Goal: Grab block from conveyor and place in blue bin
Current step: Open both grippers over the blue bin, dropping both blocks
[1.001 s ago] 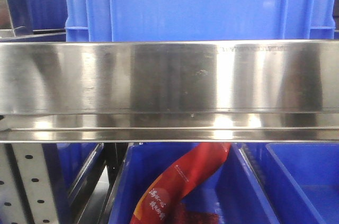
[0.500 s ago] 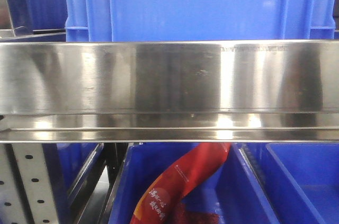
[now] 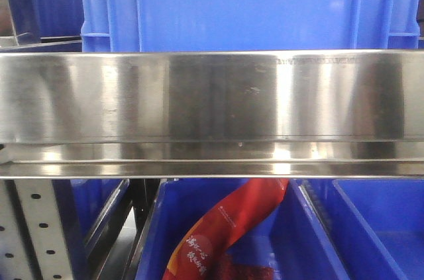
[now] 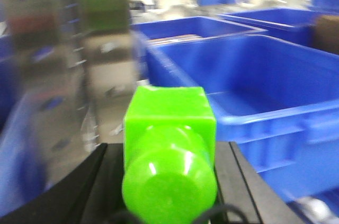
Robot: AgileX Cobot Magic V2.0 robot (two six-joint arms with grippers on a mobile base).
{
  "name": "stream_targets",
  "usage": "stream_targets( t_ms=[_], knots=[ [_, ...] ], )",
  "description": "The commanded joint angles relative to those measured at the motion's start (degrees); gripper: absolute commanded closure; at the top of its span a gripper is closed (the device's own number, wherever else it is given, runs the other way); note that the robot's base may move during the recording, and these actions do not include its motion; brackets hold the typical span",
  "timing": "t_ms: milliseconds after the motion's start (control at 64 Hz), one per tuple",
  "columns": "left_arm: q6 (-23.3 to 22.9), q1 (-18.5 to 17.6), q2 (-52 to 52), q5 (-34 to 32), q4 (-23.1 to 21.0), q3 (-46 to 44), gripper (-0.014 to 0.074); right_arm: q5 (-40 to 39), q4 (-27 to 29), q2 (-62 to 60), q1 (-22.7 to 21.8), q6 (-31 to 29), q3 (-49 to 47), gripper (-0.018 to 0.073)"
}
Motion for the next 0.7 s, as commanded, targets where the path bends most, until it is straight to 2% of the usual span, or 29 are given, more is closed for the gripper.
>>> stream_targets(
  t_ms=[0,188,297,500,688],
  knots=[
    [1.6,-5.2,5.6,-1.7,-0.5,-4.7,0.0707,-2.1,0.0,5.5,0.1,-0.3,-4.0,0.0721],
    [1.6,-14.4,19.0,-1.3,-0.4,-17.4,0.0707,-3.2,0.0,17.6,3.6,-1.8,-13.6,0.0721],
    [1.6,-17.2,27.4,-1.3,-0.4,-24.5,0.0707,-3.6,0.0,24.9,6.2,-2.3,-18.9,0.0721],
    [1.6,-18.2,41.7,-1.2,-0.5,-33.6,0.0707,-3.7,0.0,38.3,8.6,-2.3,-26.5,0.0721],
    [1.6,-18.2,50.1,-1.8,-0.5,-35.6,0.0707,-4.9,0.0,46.3,8.6,-2.3,-28.0,0.0721]
  ],
)
